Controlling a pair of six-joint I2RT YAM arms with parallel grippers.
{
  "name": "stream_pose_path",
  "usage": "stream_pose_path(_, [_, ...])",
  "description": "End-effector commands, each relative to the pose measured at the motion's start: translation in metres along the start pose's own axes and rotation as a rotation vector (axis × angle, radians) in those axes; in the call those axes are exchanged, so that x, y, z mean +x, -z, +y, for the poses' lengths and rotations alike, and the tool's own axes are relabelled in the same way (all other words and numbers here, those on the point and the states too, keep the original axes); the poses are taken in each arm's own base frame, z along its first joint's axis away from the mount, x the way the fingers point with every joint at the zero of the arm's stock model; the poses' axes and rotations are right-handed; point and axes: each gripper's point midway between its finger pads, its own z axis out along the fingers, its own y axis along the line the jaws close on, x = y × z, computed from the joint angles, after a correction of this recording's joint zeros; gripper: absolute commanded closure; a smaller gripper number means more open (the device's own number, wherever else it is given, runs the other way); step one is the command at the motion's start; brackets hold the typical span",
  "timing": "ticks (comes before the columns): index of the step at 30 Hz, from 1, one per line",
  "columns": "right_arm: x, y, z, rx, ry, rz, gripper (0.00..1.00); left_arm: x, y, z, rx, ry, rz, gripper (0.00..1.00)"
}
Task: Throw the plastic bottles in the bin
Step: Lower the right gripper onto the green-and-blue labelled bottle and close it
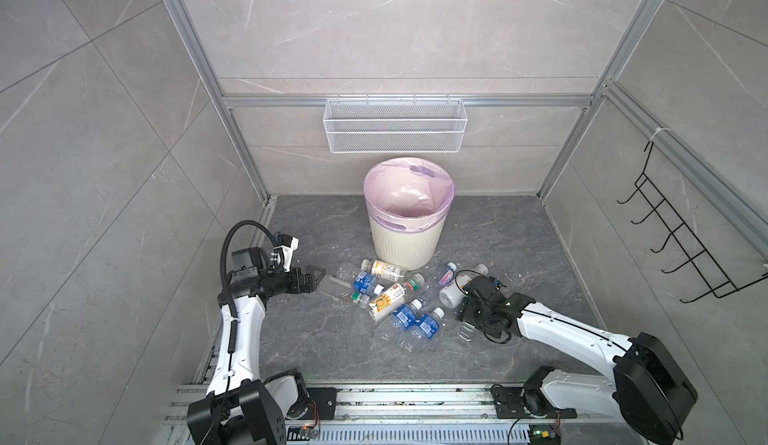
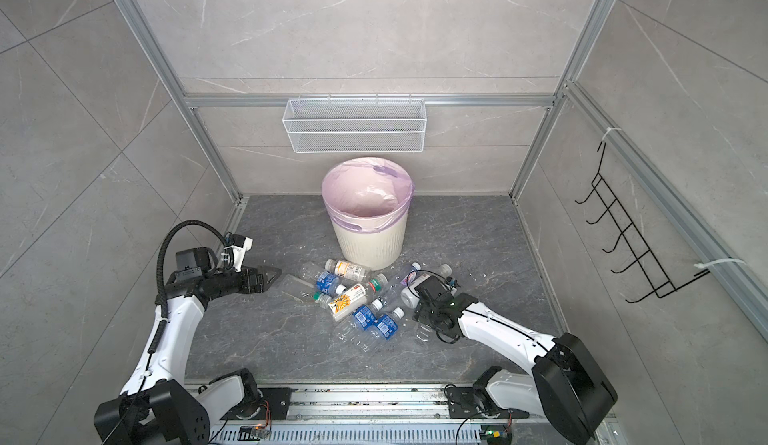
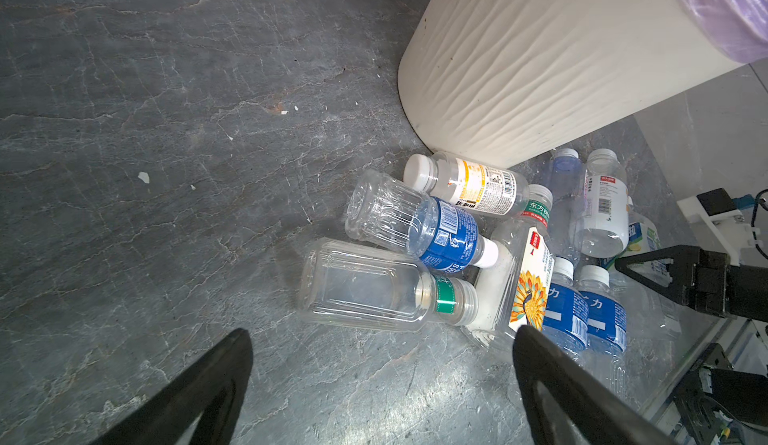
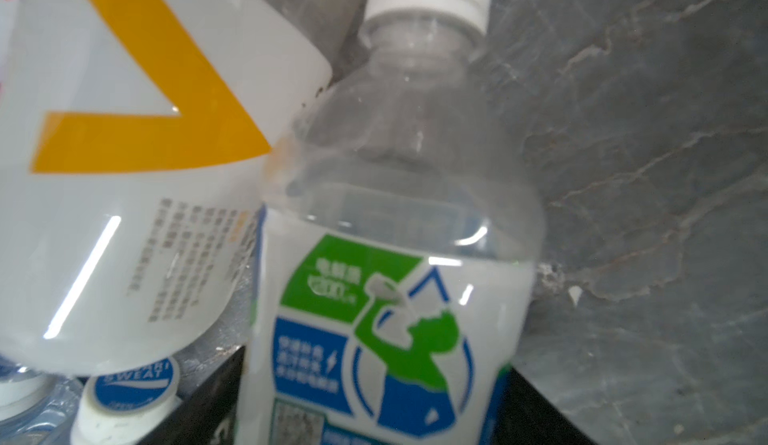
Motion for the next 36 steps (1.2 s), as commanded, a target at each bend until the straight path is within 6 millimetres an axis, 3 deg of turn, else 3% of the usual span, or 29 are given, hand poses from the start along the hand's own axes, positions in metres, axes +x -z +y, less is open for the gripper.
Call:
stream_pose_path(1, [0.002, -0.006, -0.006, 0.029, -0.004, -0.008, 0.17, 0.002, -0.001, -0.007, 0.038, -0.015, 0.004, 0.0])
stream_pose_path(16, [0.005, -0.012, -0.016, 0.061, 0.01, -0.016, 0.27, 0.0, -0.001, -0.005, 0.028, -0.014, 0.003, 0.0])
stream_pose_path(20, [0.004, -0.009, -0.019, 0.062, 0.02, -0.025, 0.37, 0.0, -0.002, -0.005, 0.03, -0.011, 0.003, 0.0])
stream_pose_path(28, [-0.004, 0.01, -0.021, 0.036, 0.047, -0.078, 0.54, 0.001, -0.004, -0.005, 0.031, -0.019, 0.014, 0.0])
stream_pose_path(36, [-0.016, 0.036, -0.021, -0.002, 0.112, -0.16, 0.56, 0.005, -0.007, -0.009, 0.03, -0.056, 0.035, 0.0])
